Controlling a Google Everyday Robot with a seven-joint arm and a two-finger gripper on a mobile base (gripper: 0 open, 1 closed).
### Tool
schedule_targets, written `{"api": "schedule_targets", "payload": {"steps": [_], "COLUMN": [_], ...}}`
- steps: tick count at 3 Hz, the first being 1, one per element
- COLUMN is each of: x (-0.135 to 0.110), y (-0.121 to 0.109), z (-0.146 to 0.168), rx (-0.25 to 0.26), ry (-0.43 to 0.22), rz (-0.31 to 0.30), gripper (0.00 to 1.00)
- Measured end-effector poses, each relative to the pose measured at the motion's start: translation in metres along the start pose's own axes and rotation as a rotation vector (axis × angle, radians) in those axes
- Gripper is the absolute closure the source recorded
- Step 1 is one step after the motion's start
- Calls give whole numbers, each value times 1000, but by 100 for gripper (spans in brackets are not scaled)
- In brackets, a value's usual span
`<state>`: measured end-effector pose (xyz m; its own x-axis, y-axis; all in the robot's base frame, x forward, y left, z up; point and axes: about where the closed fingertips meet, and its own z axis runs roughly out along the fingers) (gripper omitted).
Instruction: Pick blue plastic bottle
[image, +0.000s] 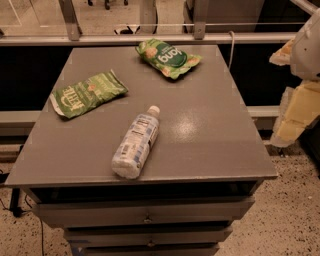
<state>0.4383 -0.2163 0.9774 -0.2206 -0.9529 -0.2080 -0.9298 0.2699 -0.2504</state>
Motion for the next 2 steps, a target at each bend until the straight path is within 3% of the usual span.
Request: {"api": "schedule_targets", "payload": {"steps": [1, 2], "x": [-1, -18], "y": [-1, -4], "z": [0, 20], "rx": [3, -11], "ry": [-5, -78], "rz": [-3, -84], "gripper": [0, 0]}}
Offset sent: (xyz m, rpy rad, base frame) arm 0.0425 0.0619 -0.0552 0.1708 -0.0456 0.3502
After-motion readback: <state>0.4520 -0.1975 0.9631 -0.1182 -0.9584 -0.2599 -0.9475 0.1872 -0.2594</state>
